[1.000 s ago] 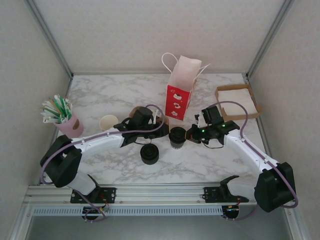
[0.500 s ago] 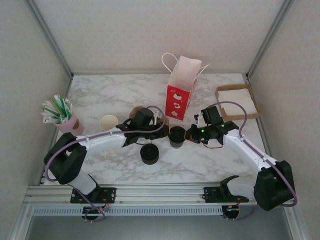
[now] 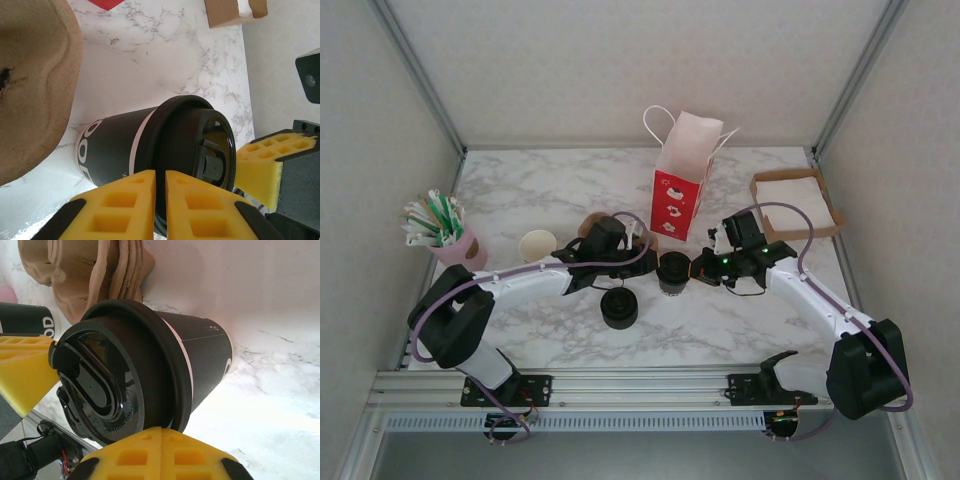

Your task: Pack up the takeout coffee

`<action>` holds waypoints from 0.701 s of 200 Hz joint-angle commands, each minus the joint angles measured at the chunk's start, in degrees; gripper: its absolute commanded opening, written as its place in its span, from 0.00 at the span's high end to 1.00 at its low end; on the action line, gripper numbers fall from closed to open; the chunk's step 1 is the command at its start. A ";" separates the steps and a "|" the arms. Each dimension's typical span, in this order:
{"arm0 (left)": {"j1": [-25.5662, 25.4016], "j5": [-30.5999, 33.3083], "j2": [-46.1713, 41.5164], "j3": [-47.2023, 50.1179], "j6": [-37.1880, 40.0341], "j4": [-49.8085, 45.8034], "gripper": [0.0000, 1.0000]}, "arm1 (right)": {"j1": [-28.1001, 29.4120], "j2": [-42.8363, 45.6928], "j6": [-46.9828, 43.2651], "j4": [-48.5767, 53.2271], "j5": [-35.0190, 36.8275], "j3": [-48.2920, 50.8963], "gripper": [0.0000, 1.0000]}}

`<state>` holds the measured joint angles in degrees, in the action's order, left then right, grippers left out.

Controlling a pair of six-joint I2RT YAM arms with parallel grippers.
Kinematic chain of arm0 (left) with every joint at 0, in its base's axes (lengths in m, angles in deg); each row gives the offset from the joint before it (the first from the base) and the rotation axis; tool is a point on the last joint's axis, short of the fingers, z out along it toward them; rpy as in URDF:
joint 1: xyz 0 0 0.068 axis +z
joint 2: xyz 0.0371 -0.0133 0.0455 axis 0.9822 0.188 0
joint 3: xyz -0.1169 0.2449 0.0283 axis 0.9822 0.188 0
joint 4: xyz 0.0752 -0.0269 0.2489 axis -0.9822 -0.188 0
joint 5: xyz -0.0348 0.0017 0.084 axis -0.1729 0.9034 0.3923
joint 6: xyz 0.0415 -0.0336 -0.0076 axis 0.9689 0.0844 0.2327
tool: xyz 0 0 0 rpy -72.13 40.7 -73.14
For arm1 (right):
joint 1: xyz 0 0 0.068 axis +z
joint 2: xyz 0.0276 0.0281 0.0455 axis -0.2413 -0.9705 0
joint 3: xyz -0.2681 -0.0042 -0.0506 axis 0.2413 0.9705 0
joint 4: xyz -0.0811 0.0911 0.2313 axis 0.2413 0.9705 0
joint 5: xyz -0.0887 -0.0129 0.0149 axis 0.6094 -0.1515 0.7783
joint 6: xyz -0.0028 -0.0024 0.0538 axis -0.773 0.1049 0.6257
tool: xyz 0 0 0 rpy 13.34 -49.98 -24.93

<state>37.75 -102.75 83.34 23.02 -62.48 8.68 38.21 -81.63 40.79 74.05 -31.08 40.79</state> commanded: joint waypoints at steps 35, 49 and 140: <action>0.10 2.33 -6.13 -4.36 1.92 -8.67 0.83 | 0.03 5.47 -2.69 11.40 3.72 -9.62 0.81; 0.49 3.06 -7.45 -5.83 2.55 -10.62 0.80 | 0.06 5.64 -3.61 13.32 3.98 -13.07 0.76; 13.51 2.70 -2.05 -28.66 8.93 -20.78 0.35 | 0.27 -6.33 -10.52 22.27 11.35 -41.99 0.34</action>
<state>48.38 -99.56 76.98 2.08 -55.88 -9.33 38.26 -84.17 33.12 92.28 -22.60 4.71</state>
